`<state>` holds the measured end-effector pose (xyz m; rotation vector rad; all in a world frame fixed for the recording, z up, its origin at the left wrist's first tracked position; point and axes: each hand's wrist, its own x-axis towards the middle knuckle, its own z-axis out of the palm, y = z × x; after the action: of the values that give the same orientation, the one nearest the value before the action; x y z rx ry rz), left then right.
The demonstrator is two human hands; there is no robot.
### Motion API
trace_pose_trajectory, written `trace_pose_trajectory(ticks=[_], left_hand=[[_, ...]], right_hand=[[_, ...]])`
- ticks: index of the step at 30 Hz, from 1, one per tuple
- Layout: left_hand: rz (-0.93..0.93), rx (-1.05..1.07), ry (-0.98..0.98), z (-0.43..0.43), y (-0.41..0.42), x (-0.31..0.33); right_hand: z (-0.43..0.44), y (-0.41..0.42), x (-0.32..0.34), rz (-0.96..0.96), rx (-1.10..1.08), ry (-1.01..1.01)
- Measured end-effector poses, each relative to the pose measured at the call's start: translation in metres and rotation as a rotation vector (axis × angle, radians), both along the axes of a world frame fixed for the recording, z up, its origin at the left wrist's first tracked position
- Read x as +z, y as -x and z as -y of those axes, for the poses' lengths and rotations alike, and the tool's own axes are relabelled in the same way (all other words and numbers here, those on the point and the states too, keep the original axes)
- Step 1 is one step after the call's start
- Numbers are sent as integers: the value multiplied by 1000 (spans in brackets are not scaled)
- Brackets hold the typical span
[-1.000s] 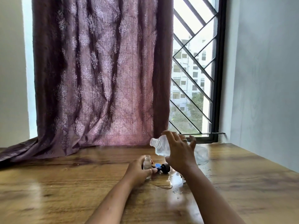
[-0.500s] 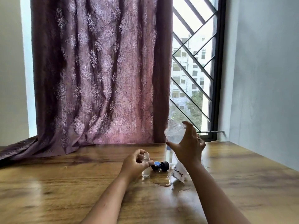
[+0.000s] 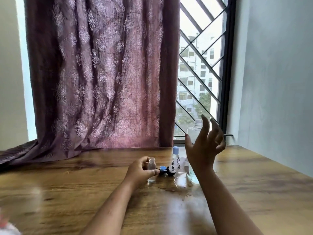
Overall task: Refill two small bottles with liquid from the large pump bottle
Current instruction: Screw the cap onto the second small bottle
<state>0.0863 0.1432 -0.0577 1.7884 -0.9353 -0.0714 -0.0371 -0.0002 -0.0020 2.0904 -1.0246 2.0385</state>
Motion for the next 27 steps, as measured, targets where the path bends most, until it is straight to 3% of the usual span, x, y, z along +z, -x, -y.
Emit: trace_pose_trajectory(ticks=[2,5,7,9,11,15,22,27], left_hand=[[7,14,-2,1,0,0],[24,8,-6,0,2,1],[20,1,-6,-1,2,1],[16,-2,-5,-2,2,2],[15,-8,-2,-1,3,2],[52,1,-16,1,1,1],[65,5,-9,1,2,3],[39,-3,2,2,1,1]], right_hand=[[-2,0,1,-14,-71,202],[-15,-4,3,-78,217,340],[-24,-11,-2,-267,467,220],[-27,-20,-13,-527,554,5],[-28,-25,-24,-728,513,-125],[-33,-26,-33,-949,393,-124],[-38,-31,-35,-1023,371,-136],[-30,-31,-34,-825,482,-223]])
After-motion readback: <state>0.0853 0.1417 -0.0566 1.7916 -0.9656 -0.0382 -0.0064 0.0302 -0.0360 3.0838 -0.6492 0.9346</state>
